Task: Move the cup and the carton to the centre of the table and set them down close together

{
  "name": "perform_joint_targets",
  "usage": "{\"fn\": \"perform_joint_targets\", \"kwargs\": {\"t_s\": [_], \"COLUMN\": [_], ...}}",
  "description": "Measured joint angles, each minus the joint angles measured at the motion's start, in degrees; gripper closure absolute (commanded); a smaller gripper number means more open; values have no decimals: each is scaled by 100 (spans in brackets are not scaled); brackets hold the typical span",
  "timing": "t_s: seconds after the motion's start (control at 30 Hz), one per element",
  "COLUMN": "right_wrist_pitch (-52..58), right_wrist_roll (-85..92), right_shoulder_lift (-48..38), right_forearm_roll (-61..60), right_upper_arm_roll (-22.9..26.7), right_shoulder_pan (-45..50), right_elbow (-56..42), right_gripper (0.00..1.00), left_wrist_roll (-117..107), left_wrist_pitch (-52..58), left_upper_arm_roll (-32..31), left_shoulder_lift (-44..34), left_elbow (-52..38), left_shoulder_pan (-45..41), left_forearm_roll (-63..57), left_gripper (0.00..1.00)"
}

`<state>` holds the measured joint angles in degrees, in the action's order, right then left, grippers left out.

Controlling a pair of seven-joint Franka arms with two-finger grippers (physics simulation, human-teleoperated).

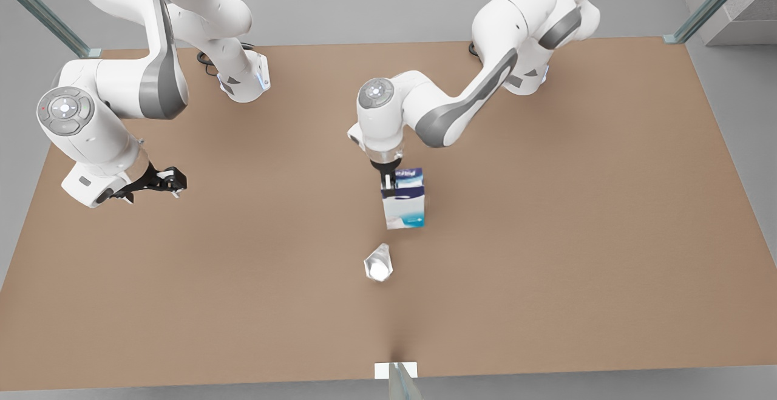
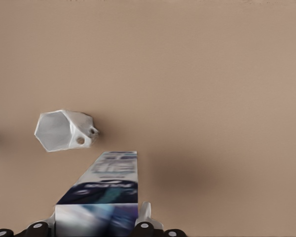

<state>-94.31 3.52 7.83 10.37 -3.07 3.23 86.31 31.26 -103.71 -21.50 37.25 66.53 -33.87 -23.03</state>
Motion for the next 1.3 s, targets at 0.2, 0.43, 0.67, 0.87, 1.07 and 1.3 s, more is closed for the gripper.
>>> {"fn": "perform_joint_targets", "kwargs": {"t_s": [0.2,0.43,0.67,0.87,1.07,1.3], "right_wrist_pitch": [0,3,0,0,0,0], "right_wrist_roll": [0,7,9,9,9,9], "right_shoulder_lift": [0,9,9,18,18,18], "right_forearm_roll": [0,0,0,0,-1,-3], "right_upper_arm_roll": [0,0,5,0,2,2], "right_shoulder_pan": [2,-4,-2,-6,-6,-8], "right_elbow": [0,0,0,0,0,0], "right_gripper": [0,0,0,0,0,0], "left_wrist_roll": [-307,-78,-180,-283,-483,-498], "left_wrist_pitch": [-138,235,36,-152,-287,-326], "left_upper_arm_roll": [-3,24,38,42,41,37], "left_shoulder_lift": [163,293,538,729,846,838], "left_elbow": [10,69,86,103,105,106], "left_shoulder_pan": [-266,-428,-446,-489,-489,-481], "left_forearm_roll": [726,828,681,585,290,20], "left_gripper": [48,47,47,46,1,1]}}
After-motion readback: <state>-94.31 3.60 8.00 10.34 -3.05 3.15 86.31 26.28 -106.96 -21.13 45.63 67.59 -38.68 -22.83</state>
